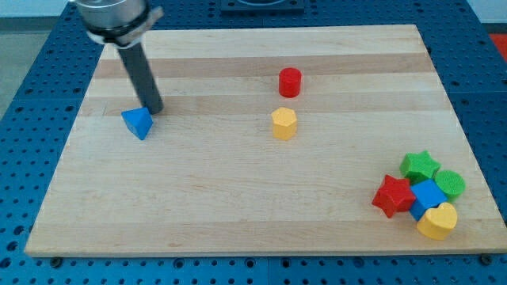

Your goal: Move blue triangle to the center left

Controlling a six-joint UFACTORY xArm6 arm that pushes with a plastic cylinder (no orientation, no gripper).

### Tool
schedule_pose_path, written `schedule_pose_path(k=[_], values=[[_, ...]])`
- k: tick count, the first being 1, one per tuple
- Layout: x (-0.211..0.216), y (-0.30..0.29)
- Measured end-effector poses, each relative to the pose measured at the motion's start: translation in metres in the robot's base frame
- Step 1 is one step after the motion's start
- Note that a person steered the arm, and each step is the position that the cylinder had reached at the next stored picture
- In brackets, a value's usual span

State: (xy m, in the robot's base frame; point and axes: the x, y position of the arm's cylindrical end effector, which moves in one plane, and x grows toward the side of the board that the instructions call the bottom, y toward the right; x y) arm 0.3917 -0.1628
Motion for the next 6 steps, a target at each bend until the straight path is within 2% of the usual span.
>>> schedule_pose_path(k=[1, 3, 6], values=[[0.052, 0.009], [0.068, 0.009], [0.027, -0.030]])
